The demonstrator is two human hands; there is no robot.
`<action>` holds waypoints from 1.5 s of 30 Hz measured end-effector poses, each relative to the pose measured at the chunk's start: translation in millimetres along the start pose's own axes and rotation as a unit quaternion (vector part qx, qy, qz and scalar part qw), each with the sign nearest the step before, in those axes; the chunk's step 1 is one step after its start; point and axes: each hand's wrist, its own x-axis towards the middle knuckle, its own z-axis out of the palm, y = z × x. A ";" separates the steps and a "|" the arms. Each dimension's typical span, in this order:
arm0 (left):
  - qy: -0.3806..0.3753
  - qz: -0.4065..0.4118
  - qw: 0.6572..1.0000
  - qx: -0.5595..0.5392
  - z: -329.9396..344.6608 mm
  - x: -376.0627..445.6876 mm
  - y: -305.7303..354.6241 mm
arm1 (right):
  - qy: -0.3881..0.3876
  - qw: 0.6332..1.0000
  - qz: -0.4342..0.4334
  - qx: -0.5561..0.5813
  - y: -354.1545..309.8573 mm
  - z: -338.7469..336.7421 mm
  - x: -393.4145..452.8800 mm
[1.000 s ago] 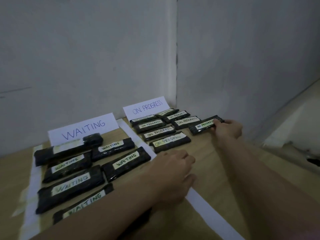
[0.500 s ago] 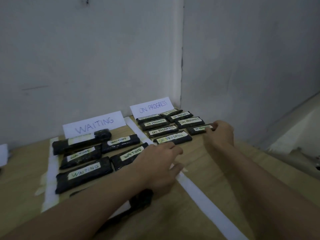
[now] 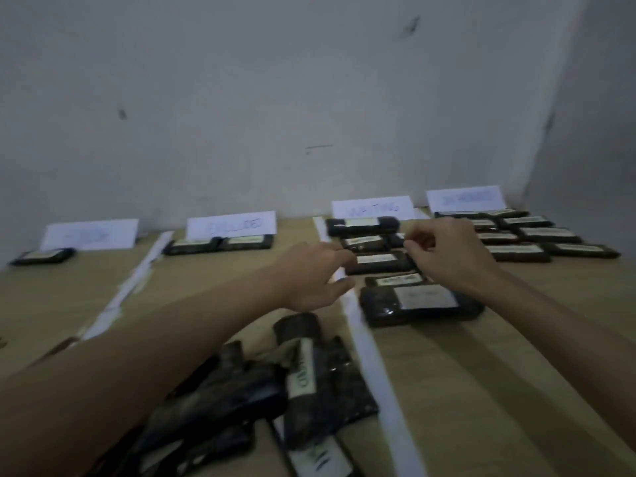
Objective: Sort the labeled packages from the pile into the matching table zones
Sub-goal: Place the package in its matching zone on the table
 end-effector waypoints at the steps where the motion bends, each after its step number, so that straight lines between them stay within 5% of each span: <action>1: -0.005 -0.014 1.000 0.001 -3.0 -18.2 -10.2 | -0.010 1.000 -0.014 0.006 -17.9 8.1 -1.7; 12: -0.021 -0.115 0.993 0.023 -12.9 -178.0 -104.1 | -0.164 0.974 -0.137 0.077 -164.3 96.1 -46.8; 21: 0.005 -0.139 0.990 -0.031 -9.9 -217.6 -137.8 | -0.330 0.922 -0.197 0.037 -215.2 126.2 -47.6; 25: 0.012 -0.145 0.987 -0.069 -6.8 -213.7 -143.7 | -0.255 0.952 -0.152 0.073 -216.2 121.6 -32.2; 28: 0.056 -0.160 0.976 -0.138 -6.5 -203.6 -146.0 | -0.221 0.948 -0.034 0.225 -211.6 117.1 -16.0; 31: 0.133 -0.204 0.918 -0.312 -7.0 -193.7 -147.2 | -0.239 0.877 0.071 0.411 -208.5 113.6 -4.6; 39: 0.226 -0.258 0.782 -0.520 -4.7 -175.9 -145.0 | -0.118 0.786 0.166 0.584 -207.3 122.7 12.8; 42: 0.253 -0.287 0.681 -0.624 -2.1 -168.7 -146.3 | -0.084 0.735 0.152 0.655 -209.4 126.1 15.2; 45: 0.250 -0.280 0.614 -0.694 -1.3 -161.9 -139.0 | -0.070 0.750 0.130 0.644 -215.0 132.0 13.8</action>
